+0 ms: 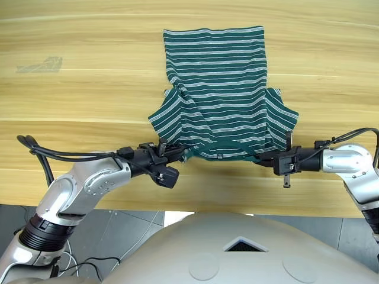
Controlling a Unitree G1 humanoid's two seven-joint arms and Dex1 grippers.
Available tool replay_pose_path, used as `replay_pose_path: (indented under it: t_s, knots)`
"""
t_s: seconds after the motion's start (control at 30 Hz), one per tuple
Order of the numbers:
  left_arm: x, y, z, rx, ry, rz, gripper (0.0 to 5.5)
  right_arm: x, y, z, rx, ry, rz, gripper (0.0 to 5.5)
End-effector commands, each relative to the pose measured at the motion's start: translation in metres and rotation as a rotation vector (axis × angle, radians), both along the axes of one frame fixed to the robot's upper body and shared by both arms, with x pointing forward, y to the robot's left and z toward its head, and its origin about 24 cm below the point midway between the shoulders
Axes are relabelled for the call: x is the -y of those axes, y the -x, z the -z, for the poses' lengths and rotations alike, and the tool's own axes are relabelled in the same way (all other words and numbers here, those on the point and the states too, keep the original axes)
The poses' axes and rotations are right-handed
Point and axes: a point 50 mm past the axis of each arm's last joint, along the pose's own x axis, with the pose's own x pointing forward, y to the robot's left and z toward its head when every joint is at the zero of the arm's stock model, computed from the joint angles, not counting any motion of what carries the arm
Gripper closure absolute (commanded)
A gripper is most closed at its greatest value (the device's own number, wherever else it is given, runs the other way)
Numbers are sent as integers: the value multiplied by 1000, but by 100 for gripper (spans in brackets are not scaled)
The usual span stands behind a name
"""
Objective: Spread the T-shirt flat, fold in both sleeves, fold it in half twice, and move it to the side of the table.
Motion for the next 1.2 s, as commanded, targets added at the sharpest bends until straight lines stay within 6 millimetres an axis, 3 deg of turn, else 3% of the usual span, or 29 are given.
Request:
replay_pose_path:
  t_s: [0.03,0.13,0.3,0.37,0.4,0.43,0.47,0.53,0.8,1.0,1.2]
  knots:
    - [-2,6,1,-47,-18,1,405,0,1,-10,-38,-55,22,451]
    - [-1,11,-4,-81,11,9,358,-3,7,-15,-112,-130,29,398]
    - [16,26,-30,-292,296,34,287,-5,0,-26,-158,-282,80,318]
    - [15,10,-40,-307,438,-16,248,-4,-8,-38,-202,-441,131,287]
    - [7,-8,-39,-231,444,-91,233,0,-18,-42,-184,-495,185,287]
    - [-7,-32,-30,-51,309,-189,217,5,-30,-42,-140,-510,254,287]
    - [-22,-51,-22,93,165,-252,212,9,-37,-40,-103,-488,284,287]
    - [-36,-67,-8,210,51,-297,212,15,-46,-36,-35,-416,315,287]
    - [-37,-79,31,266,-25,-299,212,37,-85,8,280,89,303,287]
    - [-35,-78,47,224,-22,-286,212,45,-101,24,349,180,303,287]
    - [-36,-78,60,181,-9,-309,212,44,-101,32,339,183,288,287]
